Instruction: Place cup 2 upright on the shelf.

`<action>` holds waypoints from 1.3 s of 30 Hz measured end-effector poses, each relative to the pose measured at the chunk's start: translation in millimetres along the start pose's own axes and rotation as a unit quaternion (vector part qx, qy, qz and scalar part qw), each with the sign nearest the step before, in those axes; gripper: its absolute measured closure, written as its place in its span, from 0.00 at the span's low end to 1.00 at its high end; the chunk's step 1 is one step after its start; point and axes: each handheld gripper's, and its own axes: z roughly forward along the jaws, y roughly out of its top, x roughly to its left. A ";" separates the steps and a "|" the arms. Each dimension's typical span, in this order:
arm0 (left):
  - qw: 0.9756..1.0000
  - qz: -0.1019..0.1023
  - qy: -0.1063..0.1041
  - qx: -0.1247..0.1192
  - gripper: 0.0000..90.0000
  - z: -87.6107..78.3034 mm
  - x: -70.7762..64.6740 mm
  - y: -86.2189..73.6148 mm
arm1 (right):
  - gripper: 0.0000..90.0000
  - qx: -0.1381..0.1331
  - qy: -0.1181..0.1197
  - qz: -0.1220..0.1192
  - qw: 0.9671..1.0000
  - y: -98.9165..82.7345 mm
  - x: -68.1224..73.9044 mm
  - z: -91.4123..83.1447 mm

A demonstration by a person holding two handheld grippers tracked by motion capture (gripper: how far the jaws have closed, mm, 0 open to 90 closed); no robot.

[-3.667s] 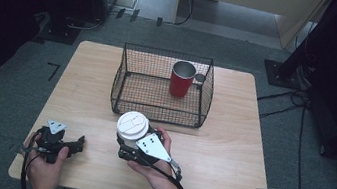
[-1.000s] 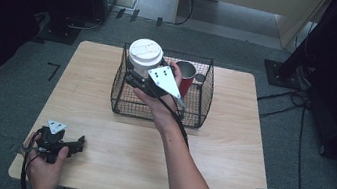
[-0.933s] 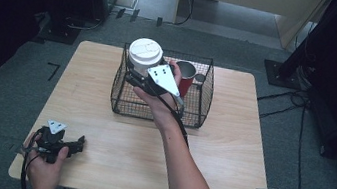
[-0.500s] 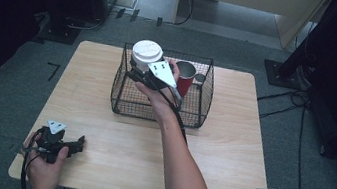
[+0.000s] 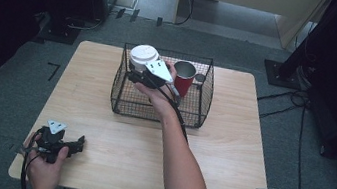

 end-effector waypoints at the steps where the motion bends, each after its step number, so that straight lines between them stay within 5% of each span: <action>1: 1.000 0.000 0.000 0.000 0.00 0.0 0.0 0.0 | 0.18 0.004 0.001 -0.001 1.000 -0.8 0.3 0.9; 23: 1.000 0.000 0.000 0.000 0.00 0.0 0.0 0.0 | 0.18 0.076 0.022 -0.036 0.996 -18.2 3.7 20.2; 39: 1.000 0.000 0.000 0.000 0.00 0.0 0.0 0.0 | 0.17 0.096 0.041 -0.044 0.994 -21.7 -4.2 16.2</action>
